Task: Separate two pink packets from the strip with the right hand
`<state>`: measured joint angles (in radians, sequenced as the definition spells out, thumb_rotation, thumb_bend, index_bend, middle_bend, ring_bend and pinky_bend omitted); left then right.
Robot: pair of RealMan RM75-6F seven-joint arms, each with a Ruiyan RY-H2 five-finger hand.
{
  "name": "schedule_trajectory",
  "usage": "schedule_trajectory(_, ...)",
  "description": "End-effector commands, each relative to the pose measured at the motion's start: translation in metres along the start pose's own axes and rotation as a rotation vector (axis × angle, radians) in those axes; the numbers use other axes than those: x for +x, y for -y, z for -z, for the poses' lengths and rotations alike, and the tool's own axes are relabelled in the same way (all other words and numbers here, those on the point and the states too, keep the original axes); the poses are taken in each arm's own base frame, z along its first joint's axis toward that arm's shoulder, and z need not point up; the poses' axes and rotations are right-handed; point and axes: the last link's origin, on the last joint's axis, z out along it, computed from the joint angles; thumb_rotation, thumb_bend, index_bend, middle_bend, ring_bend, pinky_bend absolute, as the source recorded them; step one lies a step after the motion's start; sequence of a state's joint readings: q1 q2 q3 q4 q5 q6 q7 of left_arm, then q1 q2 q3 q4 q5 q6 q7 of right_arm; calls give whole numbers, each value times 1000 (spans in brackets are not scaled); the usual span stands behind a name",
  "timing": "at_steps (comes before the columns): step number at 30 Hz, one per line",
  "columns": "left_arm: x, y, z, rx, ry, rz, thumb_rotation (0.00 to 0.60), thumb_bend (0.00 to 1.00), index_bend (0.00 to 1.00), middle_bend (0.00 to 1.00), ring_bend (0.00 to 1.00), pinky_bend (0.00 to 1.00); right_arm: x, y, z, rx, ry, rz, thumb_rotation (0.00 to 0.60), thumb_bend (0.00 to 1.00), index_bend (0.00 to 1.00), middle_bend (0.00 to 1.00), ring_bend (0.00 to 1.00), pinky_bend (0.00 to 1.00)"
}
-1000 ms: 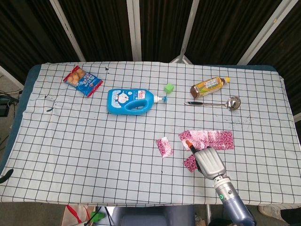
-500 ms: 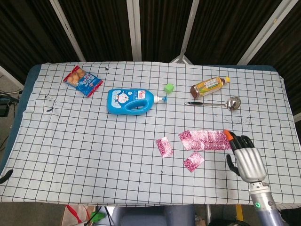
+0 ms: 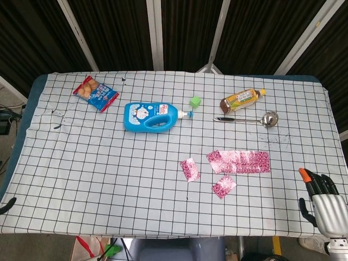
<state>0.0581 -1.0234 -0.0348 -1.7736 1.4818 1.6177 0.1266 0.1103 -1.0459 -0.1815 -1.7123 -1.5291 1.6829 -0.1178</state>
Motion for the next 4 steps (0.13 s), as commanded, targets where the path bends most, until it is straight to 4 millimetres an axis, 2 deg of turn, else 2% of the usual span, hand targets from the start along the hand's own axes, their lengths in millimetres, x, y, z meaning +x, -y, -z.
schedule_trajectory(1, -1, -1, 0, -11, 8, 3, 600, 275, 134, 0, 0, 84, 5, -3, 0, -5, -45, 0, 600, 553, 15, 128, 146, 125)
schedule_trajectory(4, -2, -2, 0, -21, 23, 7, 600, 275, 134, 0, 0, 84, 5, -5, 1, -13, -54, -7, 600, 553, 14, 128, 146, 124)
